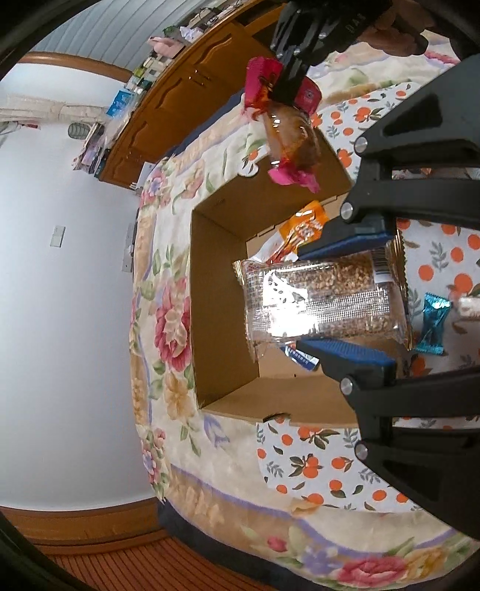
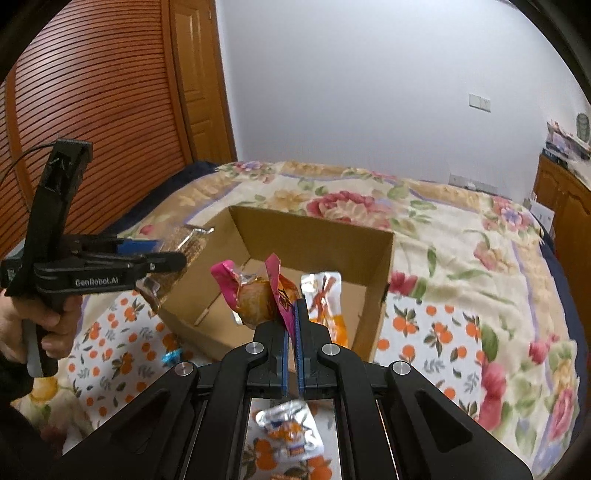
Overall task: Organize snacks
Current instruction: 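Carry both bags over the box and open both grippers to drop them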
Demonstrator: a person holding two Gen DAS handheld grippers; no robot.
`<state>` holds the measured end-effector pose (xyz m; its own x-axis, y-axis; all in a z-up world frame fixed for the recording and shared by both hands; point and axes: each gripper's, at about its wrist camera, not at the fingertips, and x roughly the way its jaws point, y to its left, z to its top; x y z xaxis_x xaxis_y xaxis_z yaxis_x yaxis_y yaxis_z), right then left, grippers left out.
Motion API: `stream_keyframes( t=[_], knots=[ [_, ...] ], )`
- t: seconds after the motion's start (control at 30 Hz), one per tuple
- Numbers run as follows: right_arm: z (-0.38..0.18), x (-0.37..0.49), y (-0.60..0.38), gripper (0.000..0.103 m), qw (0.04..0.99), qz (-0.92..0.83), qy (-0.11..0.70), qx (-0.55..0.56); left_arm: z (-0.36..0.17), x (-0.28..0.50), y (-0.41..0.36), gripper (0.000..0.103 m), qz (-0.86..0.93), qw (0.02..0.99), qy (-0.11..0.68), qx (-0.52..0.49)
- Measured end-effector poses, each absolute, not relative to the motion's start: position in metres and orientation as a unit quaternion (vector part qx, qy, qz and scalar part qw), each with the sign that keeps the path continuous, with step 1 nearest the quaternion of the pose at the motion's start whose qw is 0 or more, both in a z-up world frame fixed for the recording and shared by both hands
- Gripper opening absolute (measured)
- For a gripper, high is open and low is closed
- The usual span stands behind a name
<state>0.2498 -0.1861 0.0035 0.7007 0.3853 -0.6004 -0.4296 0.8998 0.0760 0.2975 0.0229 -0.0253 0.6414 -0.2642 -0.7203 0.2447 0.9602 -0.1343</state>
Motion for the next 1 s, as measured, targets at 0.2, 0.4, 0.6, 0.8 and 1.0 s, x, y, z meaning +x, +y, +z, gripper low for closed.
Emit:
stream_keyframes(
  t=[0.2,0.4,0.6,0.8,1.0],
  knots=[
    [-0.003,0.275,-0.173,0.001,0.92,0.213,0.325,-0.044,-0.035,0.315,0.024,0.041,-0.137,0.904,0.404,-0.007],
    [-0.026,0.294,-0.168,0.001,0.915,0.2,0.347,-0.052,-0.058,0.331,0.02,0.041,-0.133,0.896,0.424,-0.004],
    [-0.053,0.304,-0.164,0.001,0.907,0.192,0.372,-0.055,-0.082,0.337,0.017,0.041,-0.127,0.885,0.448,0.006],
    [-0.07,0.309,-0.154,0.001,0.901,0.188,0.386,-0.059,-0.1,0.339,0.016,0.042,-0.121,0.876,0.466,0.011],
    [-0.077,0.311,-0.144,0.001,0.898,0.181,0.395,-0.072,-0.111,0.338,0.011,0.042,-0.119,0.872,0.474,0.018]
  ],
)
